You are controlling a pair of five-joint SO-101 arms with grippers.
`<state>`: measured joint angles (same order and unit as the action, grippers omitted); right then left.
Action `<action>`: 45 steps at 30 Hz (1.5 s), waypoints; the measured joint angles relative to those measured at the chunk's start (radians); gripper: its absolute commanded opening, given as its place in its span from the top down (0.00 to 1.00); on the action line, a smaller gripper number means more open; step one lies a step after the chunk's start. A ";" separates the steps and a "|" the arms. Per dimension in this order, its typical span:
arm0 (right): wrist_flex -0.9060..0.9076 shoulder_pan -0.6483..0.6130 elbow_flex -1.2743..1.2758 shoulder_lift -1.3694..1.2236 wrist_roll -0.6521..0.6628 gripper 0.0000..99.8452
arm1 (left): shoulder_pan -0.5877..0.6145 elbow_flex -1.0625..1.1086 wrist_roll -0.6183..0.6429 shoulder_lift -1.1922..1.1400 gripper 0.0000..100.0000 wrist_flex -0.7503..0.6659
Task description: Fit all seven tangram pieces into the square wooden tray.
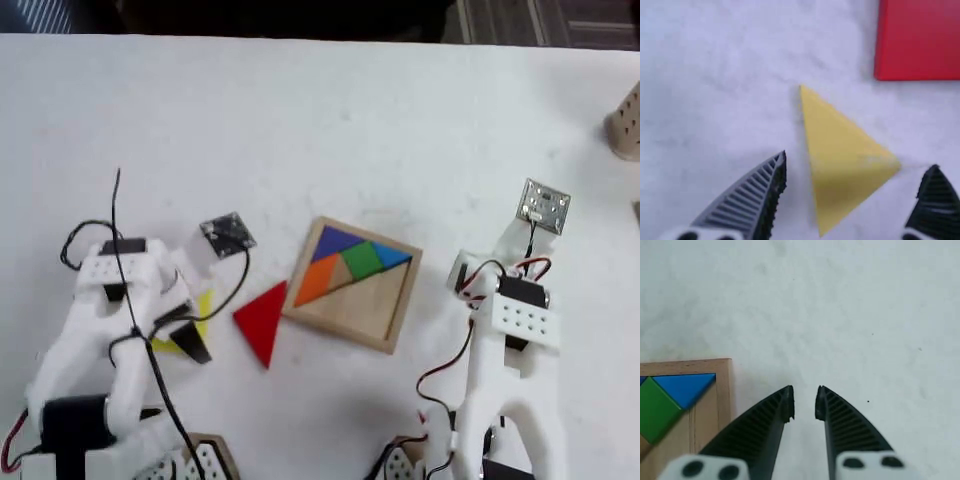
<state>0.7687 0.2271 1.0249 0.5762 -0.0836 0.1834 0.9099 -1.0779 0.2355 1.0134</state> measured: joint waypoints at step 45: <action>0.000 0.000 0.000 0.000 0.063 0.92 | 0.032 0.069 0.454 0.000 0.83 -0.092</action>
<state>0.7687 0.2271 1.0249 0.5762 -0.0207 0.2156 0.9789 -0.6237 0.2355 0.9214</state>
